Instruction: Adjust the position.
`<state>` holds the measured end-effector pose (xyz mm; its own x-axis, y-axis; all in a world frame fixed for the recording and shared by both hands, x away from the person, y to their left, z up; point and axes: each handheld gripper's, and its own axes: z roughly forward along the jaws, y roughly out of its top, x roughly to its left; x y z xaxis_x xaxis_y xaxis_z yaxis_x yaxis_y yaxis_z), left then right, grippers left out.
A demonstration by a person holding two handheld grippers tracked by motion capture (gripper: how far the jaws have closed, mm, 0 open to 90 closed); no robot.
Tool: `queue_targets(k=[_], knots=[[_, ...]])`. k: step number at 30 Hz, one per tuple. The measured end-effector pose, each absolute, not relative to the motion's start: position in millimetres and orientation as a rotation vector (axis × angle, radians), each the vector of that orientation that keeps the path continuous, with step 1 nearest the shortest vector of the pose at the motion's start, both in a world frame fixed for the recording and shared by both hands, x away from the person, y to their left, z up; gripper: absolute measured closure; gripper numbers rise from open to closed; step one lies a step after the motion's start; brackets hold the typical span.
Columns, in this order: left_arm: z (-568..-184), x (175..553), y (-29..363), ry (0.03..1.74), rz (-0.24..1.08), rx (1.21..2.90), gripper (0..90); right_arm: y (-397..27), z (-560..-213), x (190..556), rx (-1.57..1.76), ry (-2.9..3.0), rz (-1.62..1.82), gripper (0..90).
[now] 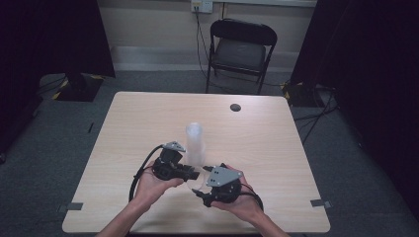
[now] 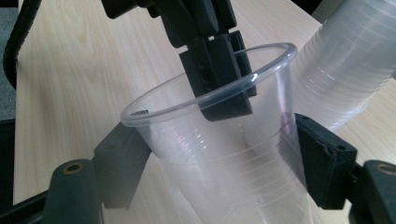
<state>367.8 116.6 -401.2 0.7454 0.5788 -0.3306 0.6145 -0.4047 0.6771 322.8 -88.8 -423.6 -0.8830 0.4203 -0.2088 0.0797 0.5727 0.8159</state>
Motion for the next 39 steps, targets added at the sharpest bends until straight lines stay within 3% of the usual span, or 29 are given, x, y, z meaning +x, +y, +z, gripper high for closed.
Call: queue_targets(k=[9, 21, 39], knots=[[-399.0, 363.2, 117.3, 0.855, 0.039, 2.051, 57.8, -94.1, -424.9, 327.9, 0.47, 2.426, 1.263, 25.8], [-398.8, 361.5, 127.2, 0.88, 0.151, 2.012, 42.5, -100.8, -426.4, 337.1, 0.562, 2.396, 1.32, 26.2], [-395.4, 355.9, 143.1, 0.864, 0.236, 1.953, 33.9, -135.7, -429.7, 358.9, 0.77, 2.307, 1.321, 26.7]])
